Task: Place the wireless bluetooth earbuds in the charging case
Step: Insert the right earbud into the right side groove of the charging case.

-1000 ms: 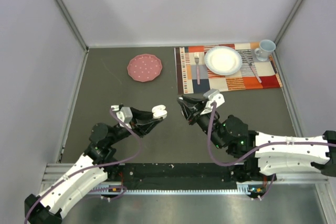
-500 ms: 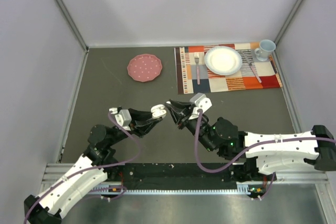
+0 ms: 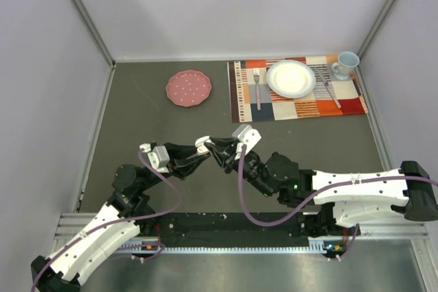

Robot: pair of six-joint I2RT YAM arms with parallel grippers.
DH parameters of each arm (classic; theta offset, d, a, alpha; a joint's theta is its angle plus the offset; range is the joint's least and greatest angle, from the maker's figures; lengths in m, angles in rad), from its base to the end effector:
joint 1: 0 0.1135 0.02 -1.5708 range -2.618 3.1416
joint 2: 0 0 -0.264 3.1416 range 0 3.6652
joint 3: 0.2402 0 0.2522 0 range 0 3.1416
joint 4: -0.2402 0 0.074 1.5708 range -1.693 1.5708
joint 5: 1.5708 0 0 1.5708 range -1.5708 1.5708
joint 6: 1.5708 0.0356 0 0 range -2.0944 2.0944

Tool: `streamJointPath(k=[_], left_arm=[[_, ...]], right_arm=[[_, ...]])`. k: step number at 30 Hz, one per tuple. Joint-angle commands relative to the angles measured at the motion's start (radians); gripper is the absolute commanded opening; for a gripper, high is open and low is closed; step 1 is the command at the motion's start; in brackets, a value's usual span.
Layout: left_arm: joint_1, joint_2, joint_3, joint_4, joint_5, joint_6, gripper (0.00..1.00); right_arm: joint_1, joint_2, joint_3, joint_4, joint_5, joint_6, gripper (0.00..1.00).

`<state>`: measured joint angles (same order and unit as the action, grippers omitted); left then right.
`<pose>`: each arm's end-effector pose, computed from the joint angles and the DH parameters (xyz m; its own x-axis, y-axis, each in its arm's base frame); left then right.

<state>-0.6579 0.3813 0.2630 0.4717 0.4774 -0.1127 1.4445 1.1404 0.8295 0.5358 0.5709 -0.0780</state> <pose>0.0884 -0.0890 0.2790 0.1727 -0.2597 -0.9501 0.9094 0.4126 0.0525 0.0522 0.2582 0.3588 0.0879 0.1716 -0.9812 -0.7638 0.6439 0.0442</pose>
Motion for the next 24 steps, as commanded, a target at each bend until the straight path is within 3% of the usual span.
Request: streamJointPath(k=[1, 24], left_arm=[[-0.006, -0.012, 0.028, 0.065, -0.003, 0.019, 0.00], [-0.006, -0.028, 0.044, 0.039, -0.020, 0.019, 0.00]], right_arm=[[0.014, 0.022, 0.049, -0.002, -0.023, 0.004, 0.00], [0.014, 0.028, 0.022, 0.013, 0.060, -0.066, 0.00]])
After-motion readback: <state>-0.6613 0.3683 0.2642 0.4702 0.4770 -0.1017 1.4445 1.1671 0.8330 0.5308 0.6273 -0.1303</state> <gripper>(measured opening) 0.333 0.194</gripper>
